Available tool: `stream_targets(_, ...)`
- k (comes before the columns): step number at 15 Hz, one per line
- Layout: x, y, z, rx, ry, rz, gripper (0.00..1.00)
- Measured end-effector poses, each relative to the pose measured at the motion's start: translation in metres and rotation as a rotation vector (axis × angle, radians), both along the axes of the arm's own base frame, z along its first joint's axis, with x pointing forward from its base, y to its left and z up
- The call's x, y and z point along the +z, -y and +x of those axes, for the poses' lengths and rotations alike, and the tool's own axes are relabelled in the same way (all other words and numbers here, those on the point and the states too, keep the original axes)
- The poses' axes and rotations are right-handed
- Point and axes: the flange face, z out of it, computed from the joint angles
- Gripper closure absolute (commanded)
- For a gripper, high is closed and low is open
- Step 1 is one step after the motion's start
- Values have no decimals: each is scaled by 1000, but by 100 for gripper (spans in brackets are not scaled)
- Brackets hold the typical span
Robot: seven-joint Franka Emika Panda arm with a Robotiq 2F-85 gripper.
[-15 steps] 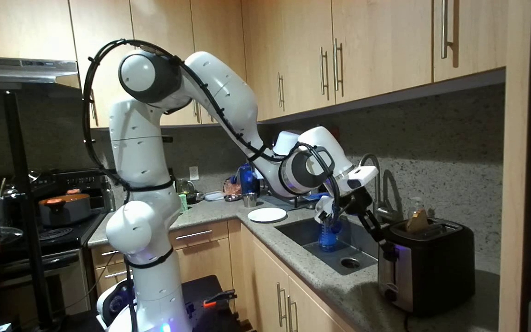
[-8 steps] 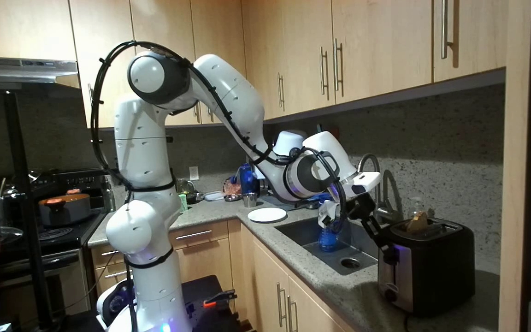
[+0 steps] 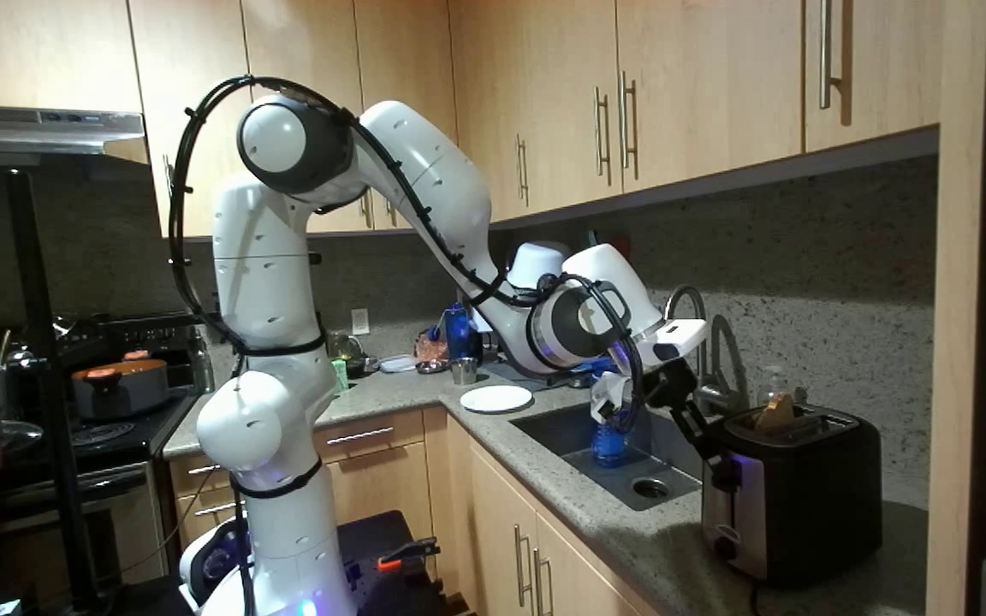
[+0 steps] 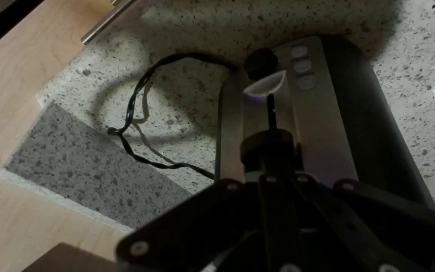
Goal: Put the slice of bread in the toaster, push the lever on the toaster down
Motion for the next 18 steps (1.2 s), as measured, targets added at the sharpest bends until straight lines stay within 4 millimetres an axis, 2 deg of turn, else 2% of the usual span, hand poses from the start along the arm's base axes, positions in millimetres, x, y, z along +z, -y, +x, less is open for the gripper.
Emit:
stream_targets(3, 1, -7, 2, 8, -7, 0, 100)
stream_targets(11, 0, -6, 2, 3, -14, 11, 100)
stream_targets(14, -5, -6, 1, 6, -24, 9, 100)
stream_targets(18, -20, -11, -9, 9, -58, 23, 100)
